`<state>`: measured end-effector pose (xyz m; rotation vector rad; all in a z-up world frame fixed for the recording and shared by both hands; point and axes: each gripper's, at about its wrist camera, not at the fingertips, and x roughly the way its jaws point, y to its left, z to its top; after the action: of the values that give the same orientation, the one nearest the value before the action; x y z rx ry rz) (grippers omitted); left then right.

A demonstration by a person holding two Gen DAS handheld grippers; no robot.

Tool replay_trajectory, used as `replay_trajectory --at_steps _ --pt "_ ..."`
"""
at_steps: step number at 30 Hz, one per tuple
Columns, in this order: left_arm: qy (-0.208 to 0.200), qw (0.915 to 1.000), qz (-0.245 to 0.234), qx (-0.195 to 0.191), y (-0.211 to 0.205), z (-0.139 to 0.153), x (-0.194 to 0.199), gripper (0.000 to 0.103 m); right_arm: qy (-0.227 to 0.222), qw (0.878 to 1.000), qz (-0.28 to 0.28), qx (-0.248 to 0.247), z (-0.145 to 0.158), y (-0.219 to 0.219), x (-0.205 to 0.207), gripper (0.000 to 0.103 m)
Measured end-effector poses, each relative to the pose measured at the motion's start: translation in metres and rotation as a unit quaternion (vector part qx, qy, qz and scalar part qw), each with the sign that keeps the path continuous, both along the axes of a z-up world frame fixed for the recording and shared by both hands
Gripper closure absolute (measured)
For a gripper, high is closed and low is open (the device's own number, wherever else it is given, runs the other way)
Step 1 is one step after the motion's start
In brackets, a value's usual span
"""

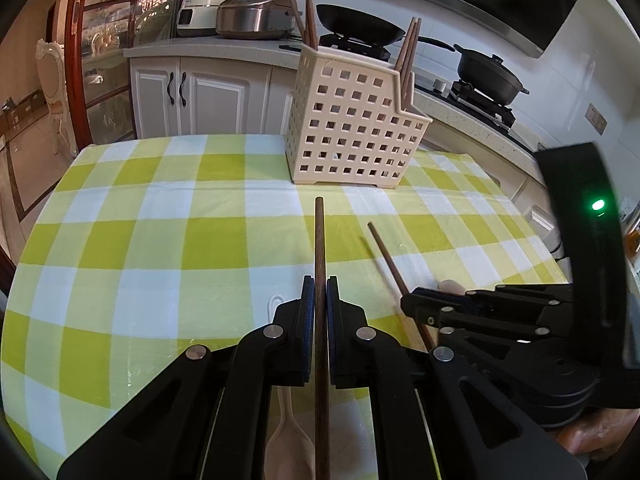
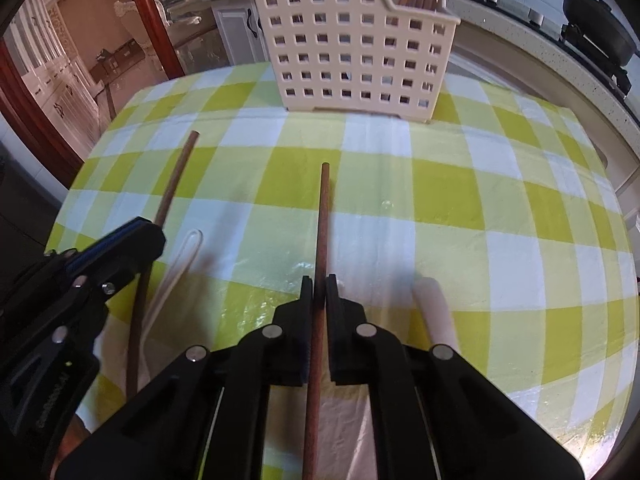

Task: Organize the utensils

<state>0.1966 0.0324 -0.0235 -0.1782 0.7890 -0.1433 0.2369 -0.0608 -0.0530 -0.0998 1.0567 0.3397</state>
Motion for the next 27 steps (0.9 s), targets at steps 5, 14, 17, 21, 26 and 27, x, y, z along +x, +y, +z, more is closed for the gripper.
replay_trajectory --at_steps 5,14,17,21,26,27 --pt "-0.011 0.9999 -0.004 -0.002 -0.002 0.013 -0.005 0.099 -0.019 1.0 0.002 0.017 0.022 -0.01 -0.008 0.097" --pt "-0.043 0.999 -0.015 0.0 -0.011 0.046 -0.02 0.099 -0.057 0.998 -0.002 0.04 0.061 -0.034 -0.029 0.097" --pt "-0.051 0.9985 -0.019 -0.001 -0.013 0.055 -0.025 0.099 -0.07 0.997 -0.003 0.045 0.072 -0.04 -0.036 0.097" --pt "-0.063 0.9978 -0.021 0.001 -0.015 0.068 -0.031 0.099 -0.09 0.995 -0.002 0.051 0.087 -0.047 -0.044 0.097" --pt "-0.079 0.9967 -0.021 0.005 -0.016 0.081 -0.039 0.099 -0.118 0.992 -0.004 0.05 0.104 -0.052 -0.054 0.097" --pt "-0.08 0.9966 -0.02 0.005 -0.015 0.083 -0.039 0.099 -0.122 0.991 -0.004 0.053 0.107 -0.053 -0.056 0.097"
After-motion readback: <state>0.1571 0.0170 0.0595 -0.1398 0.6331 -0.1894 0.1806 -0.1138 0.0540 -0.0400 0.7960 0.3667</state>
